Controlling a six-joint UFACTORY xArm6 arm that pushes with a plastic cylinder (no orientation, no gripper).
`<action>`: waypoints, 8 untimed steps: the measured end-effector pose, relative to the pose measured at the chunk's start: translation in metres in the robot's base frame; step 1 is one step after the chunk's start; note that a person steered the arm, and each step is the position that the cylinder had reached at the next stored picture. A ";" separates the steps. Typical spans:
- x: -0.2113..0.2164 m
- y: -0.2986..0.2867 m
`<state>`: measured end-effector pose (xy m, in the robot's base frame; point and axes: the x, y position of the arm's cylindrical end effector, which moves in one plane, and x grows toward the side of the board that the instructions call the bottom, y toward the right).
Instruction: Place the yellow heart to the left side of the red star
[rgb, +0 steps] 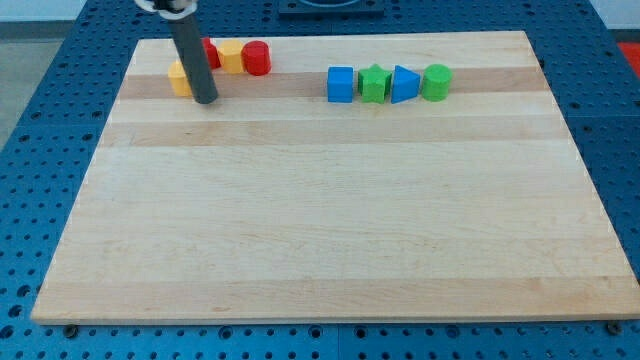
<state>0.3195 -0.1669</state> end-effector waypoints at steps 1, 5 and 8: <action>-0.001 -0.012; -0.037 -0.082; -0.053 -0.118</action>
